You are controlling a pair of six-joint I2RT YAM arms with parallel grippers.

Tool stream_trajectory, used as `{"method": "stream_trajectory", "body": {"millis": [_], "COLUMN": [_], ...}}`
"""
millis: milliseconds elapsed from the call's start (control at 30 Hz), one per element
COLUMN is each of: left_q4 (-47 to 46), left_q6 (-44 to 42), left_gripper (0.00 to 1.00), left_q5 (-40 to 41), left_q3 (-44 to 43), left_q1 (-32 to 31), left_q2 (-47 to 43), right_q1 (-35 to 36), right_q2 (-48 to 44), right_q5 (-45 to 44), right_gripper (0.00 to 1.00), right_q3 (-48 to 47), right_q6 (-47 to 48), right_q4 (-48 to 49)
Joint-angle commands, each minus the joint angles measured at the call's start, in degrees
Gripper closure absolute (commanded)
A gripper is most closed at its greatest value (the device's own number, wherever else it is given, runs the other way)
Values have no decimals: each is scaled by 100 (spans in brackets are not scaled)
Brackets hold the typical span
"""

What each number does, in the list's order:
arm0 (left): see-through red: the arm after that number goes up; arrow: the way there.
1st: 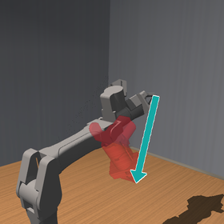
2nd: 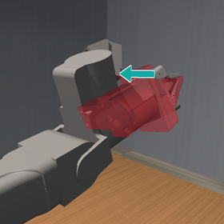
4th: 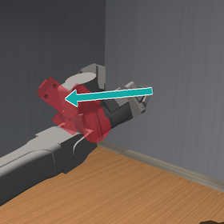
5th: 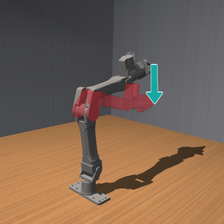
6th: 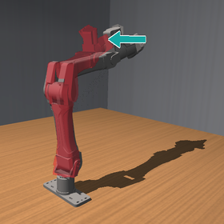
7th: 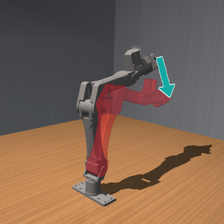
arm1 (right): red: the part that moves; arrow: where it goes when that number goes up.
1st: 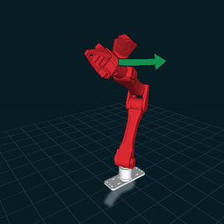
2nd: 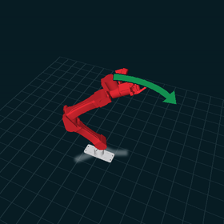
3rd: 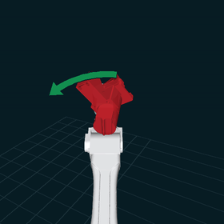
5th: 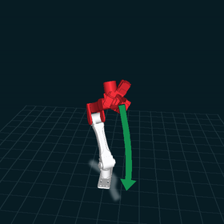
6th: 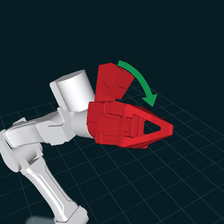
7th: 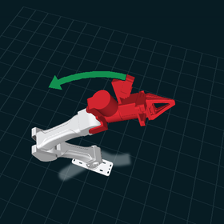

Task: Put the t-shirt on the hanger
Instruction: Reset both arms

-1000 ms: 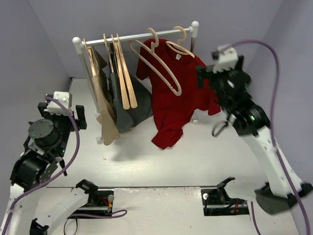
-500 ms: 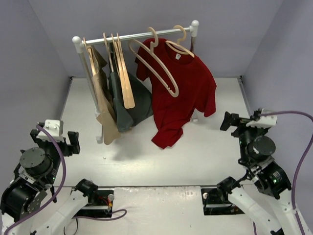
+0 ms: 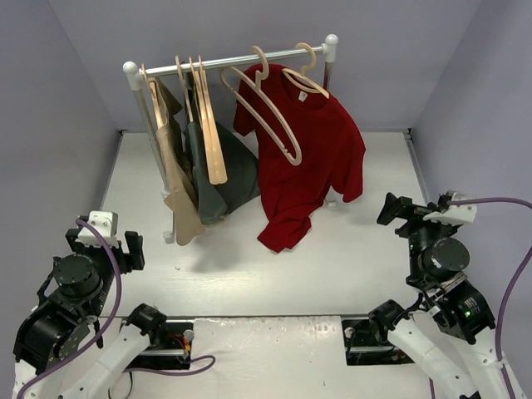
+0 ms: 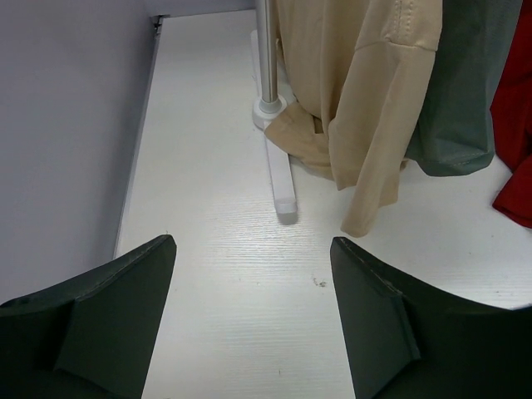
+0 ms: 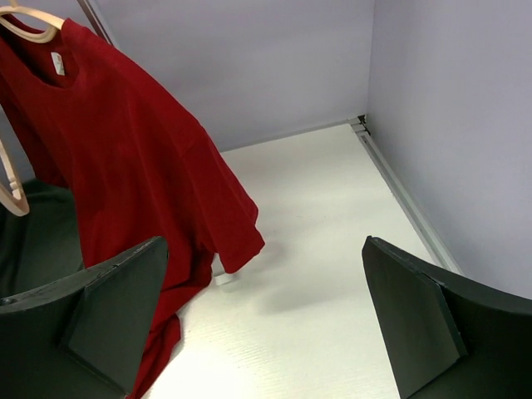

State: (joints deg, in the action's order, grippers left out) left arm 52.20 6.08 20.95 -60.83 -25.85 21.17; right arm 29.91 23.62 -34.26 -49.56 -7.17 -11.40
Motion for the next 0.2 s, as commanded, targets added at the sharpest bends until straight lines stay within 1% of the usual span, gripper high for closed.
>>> {"method": "stream_trajectory", "body": {"millis": [0,167], "left_q4": [-237,-246], "left_q6": [132,215], "left_gripper": [30,29], "left_q5": [66,16], "left_q3": [10,54], "left_q1": [27,27], "left_q2": [224,264], "right_q1": [-29,-29], "right_q2": [214,264], "right_q5": [-160,-159], "right_gripper": [0,0], "right_q3": [-19,-29], "right_q6": [-118,-125], "right_q4": [402,402]}}
